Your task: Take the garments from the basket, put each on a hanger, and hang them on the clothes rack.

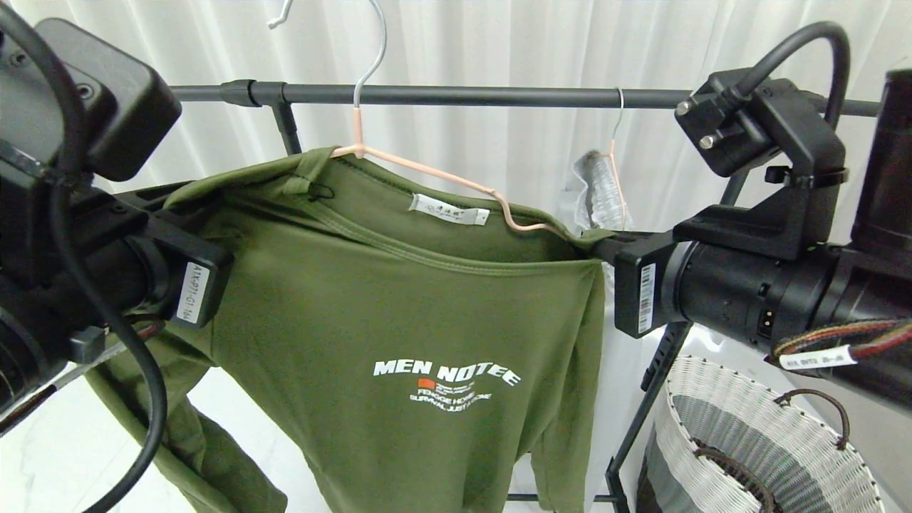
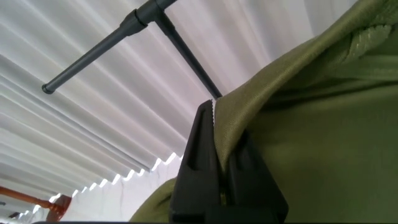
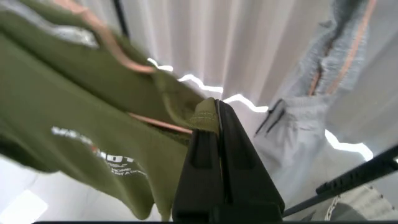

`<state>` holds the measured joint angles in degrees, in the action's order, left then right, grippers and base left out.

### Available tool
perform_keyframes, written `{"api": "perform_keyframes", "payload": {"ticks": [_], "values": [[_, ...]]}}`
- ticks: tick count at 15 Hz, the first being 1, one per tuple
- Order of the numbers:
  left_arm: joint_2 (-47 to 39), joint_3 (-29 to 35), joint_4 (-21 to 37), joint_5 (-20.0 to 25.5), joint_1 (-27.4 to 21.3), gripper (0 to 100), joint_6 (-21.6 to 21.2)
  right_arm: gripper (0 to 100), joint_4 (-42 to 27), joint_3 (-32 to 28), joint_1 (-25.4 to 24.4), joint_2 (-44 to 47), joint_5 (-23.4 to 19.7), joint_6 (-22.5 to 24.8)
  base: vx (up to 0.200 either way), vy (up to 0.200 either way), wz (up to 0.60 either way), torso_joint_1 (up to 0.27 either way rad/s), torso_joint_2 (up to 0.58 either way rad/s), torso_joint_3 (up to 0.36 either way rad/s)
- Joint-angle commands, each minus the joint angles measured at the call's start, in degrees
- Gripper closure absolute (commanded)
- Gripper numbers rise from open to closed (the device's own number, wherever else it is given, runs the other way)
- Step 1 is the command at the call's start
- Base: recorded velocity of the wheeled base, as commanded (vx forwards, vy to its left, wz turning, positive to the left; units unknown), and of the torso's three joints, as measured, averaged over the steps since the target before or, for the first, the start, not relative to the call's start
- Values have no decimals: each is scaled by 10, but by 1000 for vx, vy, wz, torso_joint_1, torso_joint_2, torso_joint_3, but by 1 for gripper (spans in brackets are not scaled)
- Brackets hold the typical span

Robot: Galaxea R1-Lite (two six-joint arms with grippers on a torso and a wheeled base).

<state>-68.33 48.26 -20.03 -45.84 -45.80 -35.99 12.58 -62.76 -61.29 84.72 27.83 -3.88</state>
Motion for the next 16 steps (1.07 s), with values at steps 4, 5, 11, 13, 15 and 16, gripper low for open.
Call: {"api": "perform_keyframes", "payload": {"ticks": [4, 5, 11, 13, 15, 16], "values": [[-1, 0, -3, 0, 1, 100, 2, 0, -18, 0, -5, 5, 0, 8, 0, 0, 0, 0, 0, 0], [-1, -1, -5, 1, 1, 100, 3, 0, -19, 1, -5, 4, 0, 9, 0, 0, 0, 0, 0, 0], [1, -14, -6, 6, -3, 100, 4, 0, -22, 0, 25, -13, -44, 99, 0, 0, 0, 0, 0, 0], [-1, -15, -12, 6, -14, 100, 4, 0, -22, -13, 27, -5, -73, 146, 0, 0, 0, 0, 0, 0], [-2, -19, -18, 6, -32, 100, 4, 0, -26, -39, 27, 20, -94, 172, 0, 0, 0, 0, 0, 0], [-2, -26, -18, 7, -32, 100, 4, 0, -26, -56, 28, 36, -95, 179, 0, 0, 0, 0, 0, 0]]}}
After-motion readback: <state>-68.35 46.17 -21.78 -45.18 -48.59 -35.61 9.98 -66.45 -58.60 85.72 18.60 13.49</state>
